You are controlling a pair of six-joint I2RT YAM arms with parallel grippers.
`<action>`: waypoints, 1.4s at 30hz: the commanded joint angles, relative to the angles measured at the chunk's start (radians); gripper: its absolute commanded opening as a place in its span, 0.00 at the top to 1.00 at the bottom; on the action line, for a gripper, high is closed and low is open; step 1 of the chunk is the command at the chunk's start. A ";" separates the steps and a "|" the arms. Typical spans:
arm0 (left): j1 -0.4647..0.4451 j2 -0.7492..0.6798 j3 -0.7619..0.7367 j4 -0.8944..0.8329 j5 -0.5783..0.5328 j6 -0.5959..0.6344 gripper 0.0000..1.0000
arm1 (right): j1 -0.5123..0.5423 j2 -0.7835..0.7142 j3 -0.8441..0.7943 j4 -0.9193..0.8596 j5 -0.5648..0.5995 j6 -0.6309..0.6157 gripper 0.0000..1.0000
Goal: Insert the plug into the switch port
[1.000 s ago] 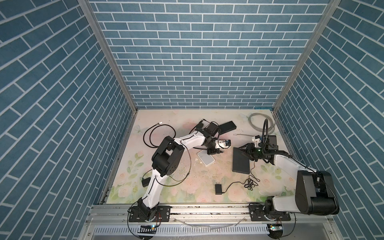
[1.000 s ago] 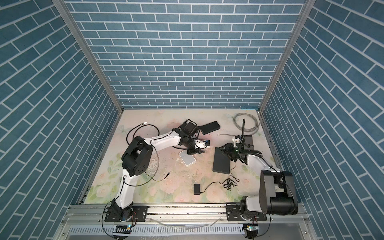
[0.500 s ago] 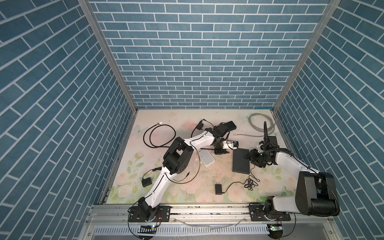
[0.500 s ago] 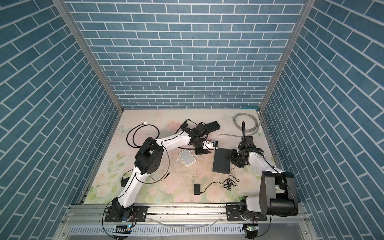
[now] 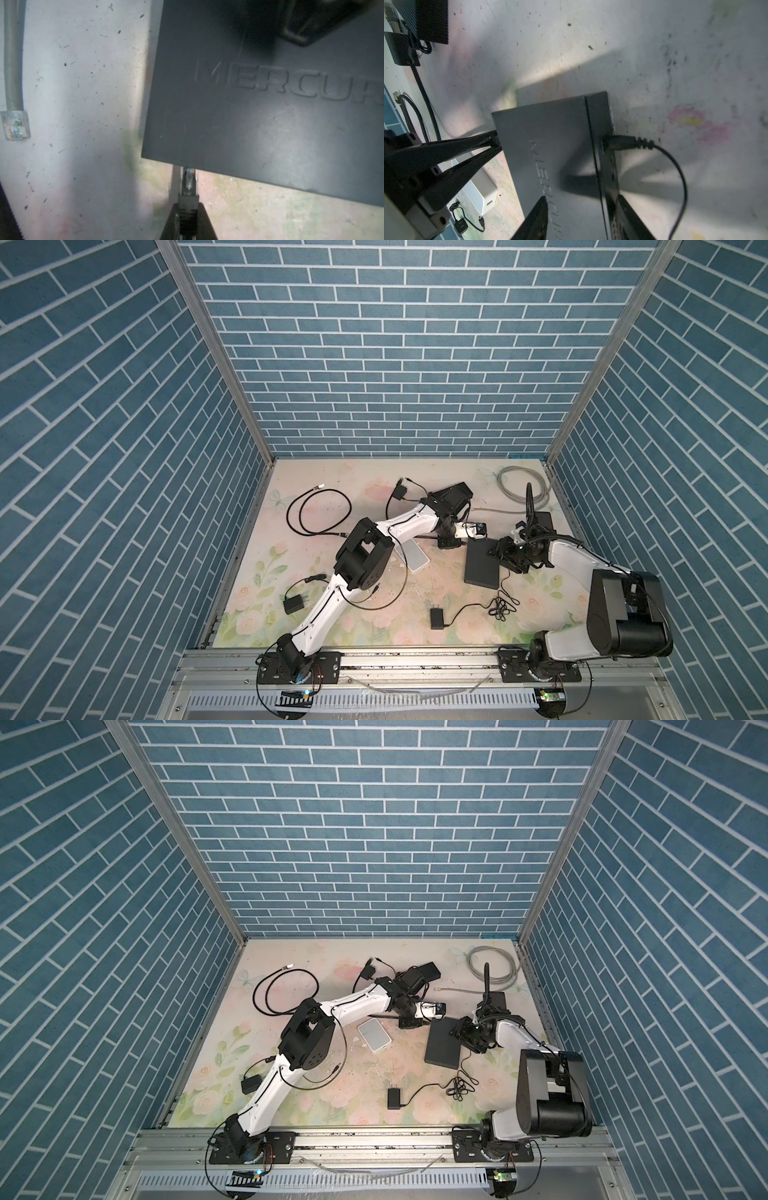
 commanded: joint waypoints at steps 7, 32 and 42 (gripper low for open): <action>-0.030 -0.117 -0.190 0.149 0.101 -0.017 0.88 | 0.001 0.112 0.128 -0.045 -0.031 -0.119 0.47; -0.048 -0.169 -0.315 0.349 0.117 -0.145 0.89 | -0.043 0.278 0.269 -0.200 -0.183 -0.345 0.50; -0.046 -0.219 -0.402 0.474 0.146 -0.180 0.89 | -0.045 0.300 0.269 -0.207 -0.200 -0.360 0.50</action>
